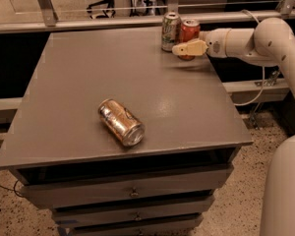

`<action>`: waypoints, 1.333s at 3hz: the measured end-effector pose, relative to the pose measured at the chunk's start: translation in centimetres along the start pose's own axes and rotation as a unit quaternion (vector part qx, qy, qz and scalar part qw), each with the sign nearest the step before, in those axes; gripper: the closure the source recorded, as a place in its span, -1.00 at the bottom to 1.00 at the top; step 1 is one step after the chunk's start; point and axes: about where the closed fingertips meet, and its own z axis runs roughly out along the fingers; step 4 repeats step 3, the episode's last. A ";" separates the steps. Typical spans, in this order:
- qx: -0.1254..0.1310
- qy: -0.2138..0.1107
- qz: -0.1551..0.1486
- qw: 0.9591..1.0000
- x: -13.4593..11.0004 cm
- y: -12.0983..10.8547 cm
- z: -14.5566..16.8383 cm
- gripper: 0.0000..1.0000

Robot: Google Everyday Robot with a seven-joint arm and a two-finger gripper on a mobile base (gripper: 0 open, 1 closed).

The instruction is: Move coke can near 7up can

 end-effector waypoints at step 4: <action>0.031 0.004 -0.076 0.997 -4.5 5.2 -10.3 -1.00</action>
Offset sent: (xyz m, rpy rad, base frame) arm -0.0996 -0.0506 0.0768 -0.1182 -0.1277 -0.0128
